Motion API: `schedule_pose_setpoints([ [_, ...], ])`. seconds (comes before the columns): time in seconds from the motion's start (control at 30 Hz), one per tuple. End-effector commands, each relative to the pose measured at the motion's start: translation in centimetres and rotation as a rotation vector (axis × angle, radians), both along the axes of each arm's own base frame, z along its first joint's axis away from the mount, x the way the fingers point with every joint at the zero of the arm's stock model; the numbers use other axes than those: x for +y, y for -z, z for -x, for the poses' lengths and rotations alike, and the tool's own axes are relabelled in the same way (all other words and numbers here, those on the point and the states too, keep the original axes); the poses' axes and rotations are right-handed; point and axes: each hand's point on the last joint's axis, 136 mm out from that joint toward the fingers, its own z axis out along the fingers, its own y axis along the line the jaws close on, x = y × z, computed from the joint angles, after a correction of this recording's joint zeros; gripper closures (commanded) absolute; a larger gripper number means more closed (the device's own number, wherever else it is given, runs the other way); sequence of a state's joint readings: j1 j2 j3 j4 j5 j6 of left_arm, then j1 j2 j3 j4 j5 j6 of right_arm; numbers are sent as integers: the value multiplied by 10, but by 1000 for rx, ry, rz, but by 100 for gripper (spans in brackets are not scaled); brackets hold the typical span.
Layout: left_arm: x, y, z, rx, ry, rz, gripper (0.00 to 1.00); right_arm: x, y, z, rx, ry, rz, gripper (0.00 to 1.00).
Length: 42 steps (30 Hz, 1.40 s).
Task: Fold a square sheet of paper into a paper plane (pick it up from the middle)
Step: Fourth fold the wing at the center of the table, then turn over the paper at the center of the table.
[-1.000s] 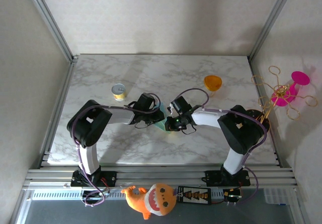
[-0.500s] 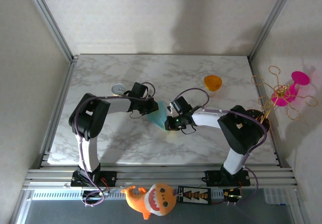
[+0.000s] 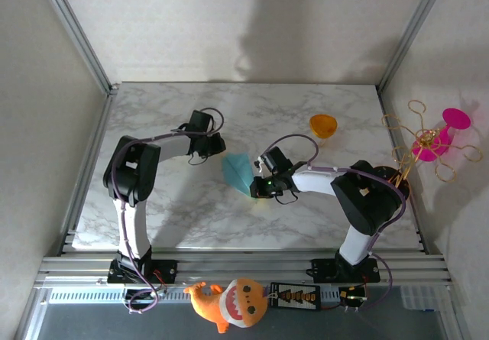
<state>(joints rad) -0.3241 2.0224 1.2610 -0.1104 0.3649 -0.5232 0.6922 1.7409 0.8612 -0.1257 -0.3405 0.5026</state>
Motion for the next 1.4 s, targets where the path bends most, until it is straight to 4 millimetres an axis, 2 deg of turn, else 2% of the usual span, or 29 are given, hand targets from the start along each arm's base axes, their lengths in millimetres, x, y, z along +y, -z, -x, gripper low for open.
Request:
schedule_pose_setpoints([
  [0.0, 10, -55, -17, -112, -52, -6, 82, -1, -6, -9, 2, 44, 23, 84],
  [0.1, 7, -95, -15, -177, -79, 49, 79, 24, -55, -38, -126, 63, -105, 78],
  [0.17, 6, -111, -6, -203, -90, 85, 76, 29, -86, -53, -202, 89, -178, 74],
  [0.23, 6, -120, 6, -217, -113, 121, 71, 22, -101, -62, -248, 130, -210, 69],
  [0.3, 7, -123, 18, -223, -137, 160, 68, 12, -106, -68, -274, 166, -217, 66],
  [0.43, 1, -115, 44, -194, -166, 250, 61, -2, -94, -75, -246, 195, -206, 63],
  [0.63, -27, -85, 79, -92, -180, 341, 57, 0, -63, -75, -154, 168, -179, 63],
  [0.77, -44, -61, 96, -10, -188, 380, 58, 4, -43, -73, -102, 146, -157, 67],
  [0.93, -56, -38, 103, 66, -200, 423, 61, 6, -32, -69, -68, 127, -154, 75],
  [1.13, -81, -29, 104, 109, -143, 472, 60, 0, -18, -68, -44, 134, -105, 77],
  [1.37, -90, -13, 102, 156, -126, 468, 61, -5, -9, -67, -34, 149, -63, 82],
])
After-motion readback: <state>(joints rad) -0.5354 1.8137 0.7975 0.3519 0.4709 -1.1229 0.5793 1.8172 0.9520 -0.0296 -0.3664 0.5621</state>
